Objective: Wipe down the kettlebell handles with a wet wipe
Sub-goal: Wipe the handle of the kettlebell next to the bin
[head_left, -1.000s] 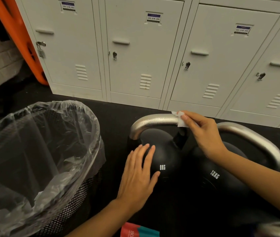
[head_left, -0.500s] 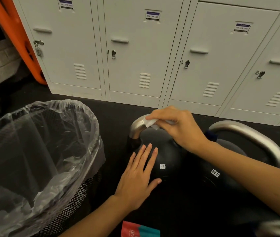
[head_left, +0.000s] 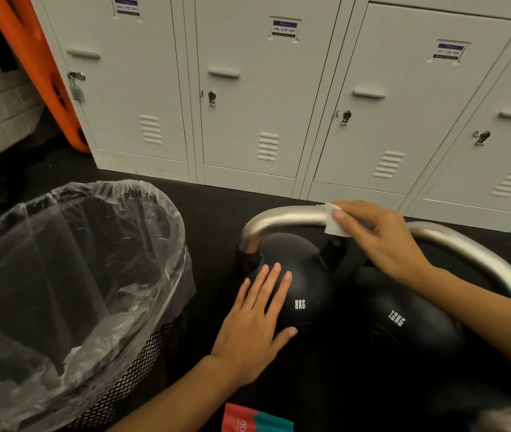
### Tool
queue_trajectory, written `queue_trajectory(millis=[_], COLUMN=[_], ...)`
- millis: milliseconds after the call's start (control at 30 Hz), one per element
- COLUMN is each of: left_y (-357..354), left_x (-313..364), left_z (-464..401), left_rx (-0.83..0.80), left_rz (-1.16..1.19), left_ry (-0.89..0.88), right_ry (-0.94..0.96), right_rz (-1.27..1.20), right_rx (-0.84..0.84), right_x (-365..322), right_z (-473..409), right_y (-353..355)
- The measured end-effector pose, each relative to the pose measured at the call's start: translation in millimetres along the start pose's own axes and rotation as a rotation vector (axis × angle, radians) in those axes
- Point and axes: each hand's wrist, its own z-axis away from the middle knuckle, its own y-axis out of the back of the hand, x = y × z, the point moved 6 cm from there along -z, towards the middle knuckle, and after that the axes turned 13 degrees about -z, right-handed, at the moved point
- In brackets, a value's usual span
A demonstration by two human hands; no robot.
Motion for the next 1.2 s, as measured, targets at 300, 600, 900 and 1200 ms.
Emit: queue_trajectory(millis=[300,600,900,1200], left_y=[0.6,-1.0,2.4,-1.4], left_x=[0.7,1.2,1.2,0.7], left_z=[0.1,0.1,0.7,0.9], left_rx=[0.017,0.013,0.044,0.023], left_rz=[-0.055,-0.08,-0.067,-0.052], left_ry=[-0.003,-0.007,-0.004,-0.002], right_ry=[0.113,0.637,0.436,-0.111], right_rz=[0.316,1.022,0.88,0.211], right_rx=[-0.343,-0.394,-0.343,-0.159], right_x=[-38.4,-62.5,-36.2,15.4], right_z=[-31.2,-17.3,-9.4,-2.4], right_y=[-64.0,-141.2,-86.7,-28.5])
